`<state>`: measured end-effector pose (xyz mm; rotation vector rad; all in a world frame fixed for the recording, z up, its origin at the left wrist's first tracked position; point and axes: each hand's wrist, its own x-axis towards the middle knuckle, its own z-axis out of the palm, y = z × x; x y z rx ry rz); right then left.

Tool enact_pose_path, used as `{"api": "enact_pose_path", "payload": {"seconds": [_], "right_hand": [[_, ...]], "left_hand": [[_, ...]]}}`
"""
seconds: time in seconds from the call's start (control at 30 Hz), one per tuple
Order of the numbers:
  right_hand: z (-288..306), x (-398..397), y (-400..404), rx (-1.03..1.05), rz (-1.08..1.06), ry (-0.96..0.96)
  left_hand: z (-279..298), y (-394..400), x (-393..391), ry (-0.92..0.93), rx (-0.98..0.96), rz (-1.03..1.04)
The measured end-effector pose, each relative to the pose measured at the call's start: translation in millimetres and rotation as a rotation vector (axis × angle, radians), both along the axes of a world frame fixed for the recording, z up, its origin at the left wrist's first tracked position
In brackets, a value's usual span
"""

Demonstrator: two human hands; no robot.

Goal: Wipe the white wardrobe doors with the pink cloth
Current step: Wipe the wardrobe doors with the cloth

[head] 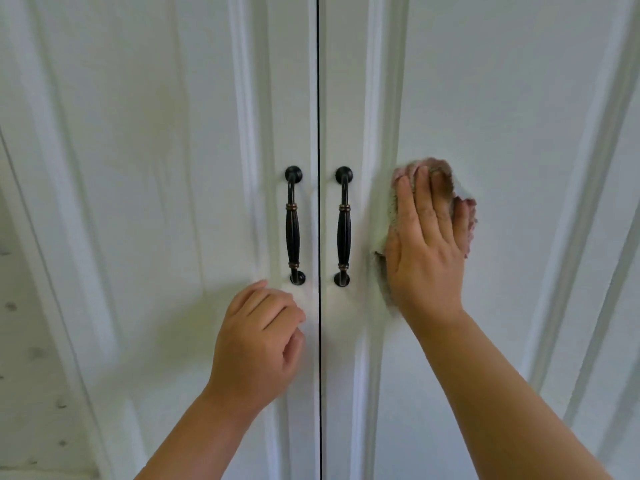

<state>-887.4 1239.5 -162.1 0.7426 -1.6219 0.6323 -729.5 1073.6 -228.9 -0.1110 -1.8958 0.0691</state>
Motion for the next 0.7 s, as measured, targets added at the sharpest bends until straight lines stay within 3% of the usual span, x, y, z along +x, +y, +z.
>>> {"api": "enact_pose_path", "payload": {"seconds": [0.13, 0.27, 0.37, 0.53, 0.7], "right_hand": [[49.7, -1.8, 2.4, -0.040, -0.063, 0.057], [49.1, 3.7, 6.1, 0.006, -0.063, 0.005], [69.4, 6.6, 2.8, -0.027, 0.021, -0.116], [161.0, 30.5, -31.5, -0.178, 0.119, -0.189], [252.8, 51.6, -75.2, -0.146, 0.130, -0.153]], "left_hand": [[45.6, -13.2, -3.3, 0.098, -0.063, -0.060], [92.3, -7.4, -10.1, 0.246, -0.082, -0.145], [138.4, 1.6, -22.2, 0.200, -0.067, -0.119], [188.1, 0.9, -13.3, 0.123, -0.131, -0.143], [258.3, -68.2, 13.4, 0.243, -0.131, -0.097]]}}
